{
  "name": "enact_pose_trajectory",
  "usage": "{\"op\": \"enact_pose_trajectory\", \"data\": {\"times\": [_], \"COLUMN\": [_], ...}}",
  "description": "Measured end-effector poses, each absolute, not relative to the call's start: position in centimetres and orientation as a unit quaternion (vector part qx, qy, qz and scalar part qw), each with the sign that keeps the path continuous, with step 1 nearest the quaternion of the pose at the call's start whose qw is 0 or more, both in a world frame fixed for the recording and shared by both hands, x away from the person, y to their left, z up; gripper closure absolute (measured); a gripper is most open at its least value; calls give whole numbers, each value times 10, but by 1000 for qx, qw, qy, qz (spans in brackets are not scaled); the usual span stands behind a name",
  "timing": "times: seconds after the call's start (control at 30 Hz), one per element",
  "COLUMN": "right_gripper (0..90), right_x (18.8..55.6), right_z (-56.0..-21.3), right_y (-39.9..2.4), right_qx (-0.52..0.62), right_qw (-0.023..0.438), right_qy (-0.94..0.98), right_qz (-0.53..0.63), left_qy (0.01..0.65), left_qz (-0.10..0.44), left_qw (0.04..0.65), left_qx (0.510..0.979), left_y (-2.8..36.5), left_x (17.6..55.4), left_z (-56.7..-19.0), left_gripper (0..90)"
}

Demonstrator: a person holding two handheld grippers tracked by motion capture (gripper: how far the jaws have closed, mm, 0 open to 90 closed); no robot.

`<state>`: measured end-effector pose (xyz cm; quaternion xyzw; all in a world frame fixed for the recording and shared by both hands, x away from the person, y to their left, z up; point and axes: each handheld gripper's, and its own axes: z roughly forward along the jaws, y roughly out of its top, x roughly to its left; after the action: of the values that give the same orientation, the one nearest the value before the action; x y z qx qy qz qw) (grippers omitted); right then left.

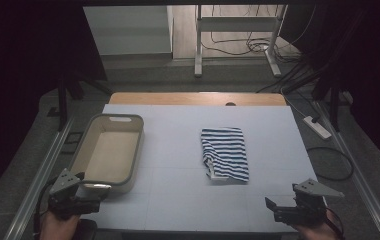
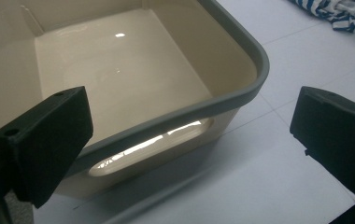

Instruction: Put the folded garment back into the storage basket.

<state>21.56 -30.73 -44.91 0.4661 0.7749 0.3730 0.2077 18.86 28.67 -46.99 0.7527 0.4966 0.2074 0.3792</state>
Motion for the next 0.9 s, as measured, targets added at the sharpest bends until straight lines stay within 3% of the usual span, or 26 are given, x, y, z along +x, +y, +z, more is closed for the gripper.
{"op": "enact_pose_trajectory", "data": {"times": [0.9], "right_gripper": [0], "right_x": [218], "right_z": [-450], "right_y": [-304], "right_qx": [451], "right_qw": [186], "right_qy": [792], "right_qz": [366], "left_qy": [495], "left_qz": [186], "left_qw": [379], "left_qx": [759], "left_y": [286], "left_x": [194], "left_z": [-470], "left_gripper": [0]}}
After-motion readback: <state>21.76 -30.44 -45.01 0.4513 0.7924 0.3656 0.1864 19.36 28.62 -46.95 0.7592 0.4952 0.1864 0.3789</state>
